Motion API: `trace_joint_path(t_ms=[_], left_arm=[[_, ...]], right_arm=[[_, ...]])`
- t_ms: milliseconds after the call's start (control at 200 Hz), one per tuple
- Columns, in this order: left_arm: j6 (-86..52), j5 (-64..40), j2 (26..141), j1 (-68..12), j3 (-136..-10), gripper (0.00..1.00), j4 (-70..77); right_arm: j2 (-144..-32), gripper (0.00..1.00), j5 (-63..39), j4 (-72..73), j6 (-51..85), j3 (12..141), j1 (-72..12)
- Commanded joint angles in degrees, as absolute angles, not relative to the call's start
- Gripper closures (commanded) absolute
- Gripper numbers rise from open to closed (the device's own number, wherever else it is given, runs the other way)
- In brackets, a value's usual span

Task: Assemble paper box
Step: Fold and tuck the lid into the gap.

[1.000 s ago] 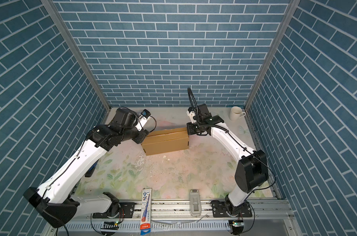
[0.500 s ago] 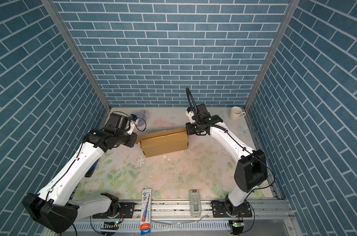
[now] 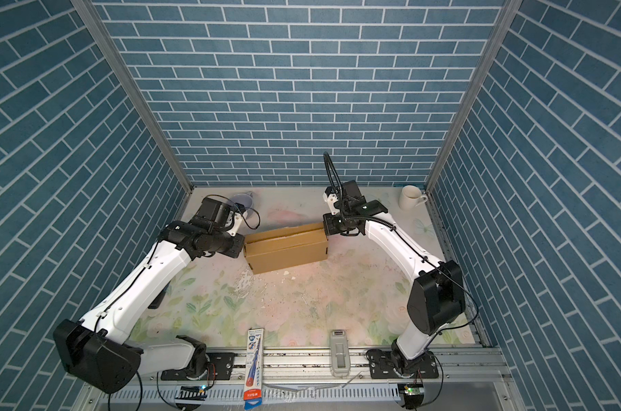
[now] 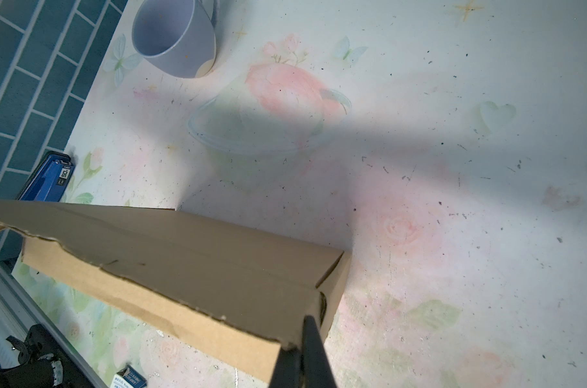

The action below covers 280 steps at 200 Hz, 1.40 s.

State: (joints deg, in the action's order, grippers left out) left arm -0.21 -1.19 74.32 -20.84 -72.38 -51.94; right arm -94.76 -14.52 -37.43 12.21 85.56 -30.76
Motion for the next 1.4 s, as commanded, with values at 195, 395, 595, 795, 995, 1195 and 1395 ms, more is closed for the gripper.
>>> trace_joint_path(t_ms=[195,395,595,795,995,1195,1395], left_arm=[[-2.1,-2.8,75.1,-20.4,-71.2,0.79,-49.6],[-4.1,-4.0,75.2,-20.4,-70.2,0.86,-48.0],[-6.4,-4.0,74.5,-20.5,-68.8,0.92,-46.7],[-8.1,-3.3,73.8,-20.5,-66.8,0.97,-45.4],[-11.4,-4.0,73.8,-20.5,-66.0,0.98,-43.0],[-13.3,-4.5,74.3,-20.5,-66.1,0.98,-42.2],[-14.2,-4.0,74.0,-20.6,-64.5,1.0,-41.2]], right_arm=[[-96.1,1.0,-14.9,-38.3,13.8,88.0,-31.5],[-96.3,1.0,-14.9,-38.2,14.2,88.2,-31.6],[-96.1,1.0,-14.9,-38.1,14.9,87.9,-31.7],[-95.9,1.0,-15.0,-38.1,15.7,87.7,-31.9],[-95.6,1.0,-14.9,-38.3,16.8,87.7,-32.3],[-95.5,1.0,-14.6,-38.6,17.2,87.7,-32.8],[-95.3,1.0,-14.4,-38.4,17.7,87.2,-33.1]])
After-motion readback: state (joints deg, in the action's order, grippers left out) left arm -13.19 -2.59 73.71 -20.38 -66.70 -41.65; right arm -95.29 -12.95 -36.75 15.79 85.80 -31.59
